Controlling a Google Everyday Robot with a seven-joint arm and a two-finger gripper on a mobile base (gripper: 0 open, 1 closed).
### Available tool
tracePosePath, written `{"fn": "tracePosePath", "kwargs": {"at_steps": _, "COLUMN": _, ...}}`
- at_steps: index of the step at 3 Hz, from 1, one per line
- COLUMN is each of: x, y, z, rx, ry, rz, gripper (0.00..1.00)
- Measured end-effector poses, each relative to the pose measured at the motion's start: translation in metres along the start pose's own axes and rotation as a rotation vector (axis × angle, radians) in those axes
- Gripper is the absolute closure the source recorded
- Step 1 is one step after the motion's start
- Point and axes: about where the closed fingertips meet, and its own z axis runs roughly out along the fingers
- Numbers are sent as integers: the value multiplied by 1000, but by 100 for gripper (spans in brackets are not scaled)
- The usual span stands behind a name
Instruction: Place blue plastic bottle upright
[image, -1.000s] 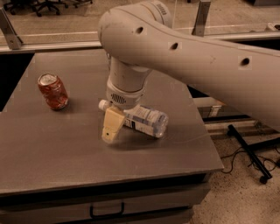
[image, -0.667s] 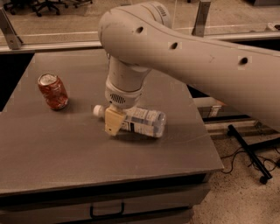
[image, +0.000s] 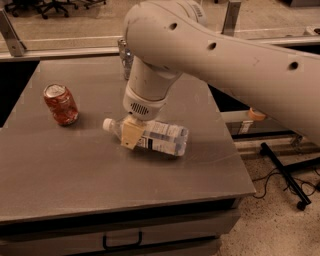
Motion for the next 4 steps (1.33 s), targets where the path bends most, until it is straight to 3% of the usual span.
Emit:
{"fn": "tracePosePath", "kwargs": {"at_steps": 1, "x": -8, "y": -6, "z": -27, "rx": -34, "ry": -150, "rz": -30, "gripper": 100}}
{"fn": "tracePosePath", "kwargs": {"at_steps": 2, "x": -12, "y": -15, "z": -66, "rx": -80, "ry": -372, "rz": -63, "gripper": 100}}
{"fn": "tracePosePath", "kwargs": {"at_steps": 3, "x": -10, "y": -22, "z": -100, "rx": -142, "ry": -634, "rz": -104, "gripper": 100}}
{"fn": "tracePosePath", "kwargs": {"at_steps": 4, "x": -19, "y": -20, "z": -133, "rx": -215, "ry": -879, "rz": -173, "gripper": 100}}
